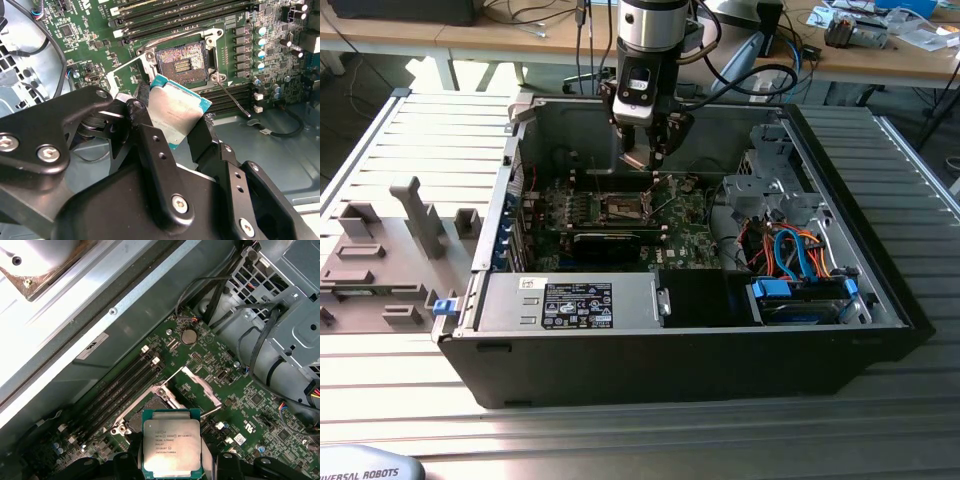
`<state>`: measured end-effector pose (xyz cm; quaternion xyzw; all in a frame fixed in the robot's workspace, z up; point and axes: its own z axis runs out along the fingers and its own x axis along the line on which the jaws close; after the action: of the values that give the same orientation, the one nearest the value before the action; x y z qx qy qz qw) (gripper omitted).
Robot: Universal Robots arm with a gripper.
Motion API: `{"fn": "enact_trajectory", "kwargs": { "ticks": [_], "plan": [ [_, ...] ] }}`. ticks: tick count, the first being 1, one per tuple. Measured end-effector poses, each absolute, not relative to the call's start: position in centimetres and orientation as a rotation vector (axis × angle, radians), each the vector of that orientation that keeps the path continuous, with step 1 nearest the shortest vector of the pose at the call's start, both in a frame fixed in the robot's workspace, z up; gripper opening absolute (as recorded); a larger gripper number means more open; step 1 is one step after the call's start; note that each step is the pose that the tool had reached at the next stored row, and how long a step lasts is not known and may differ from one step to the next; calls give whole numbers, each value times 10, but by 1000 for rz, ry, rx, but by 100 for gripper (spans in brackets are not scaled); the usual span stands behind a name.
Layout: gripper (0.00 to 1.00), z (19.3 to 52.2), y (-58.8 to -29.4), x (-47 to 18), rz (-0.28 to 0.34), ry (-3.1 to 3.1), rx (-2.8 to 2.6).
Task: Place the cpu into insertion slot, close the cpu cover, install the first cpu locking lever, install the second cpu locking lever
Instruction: 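Place the cpu into insertion slot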
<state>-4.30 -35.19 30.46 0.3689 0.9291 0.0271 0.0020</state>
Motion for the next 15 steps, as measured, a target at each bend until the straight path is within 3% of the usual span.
{"fn": "enact_trajectory", "kwargs": {
  "ticks": [15],
  "plan": [
    [54, 305, -352, -43, 85, 2906, 1179]
  ]
}}
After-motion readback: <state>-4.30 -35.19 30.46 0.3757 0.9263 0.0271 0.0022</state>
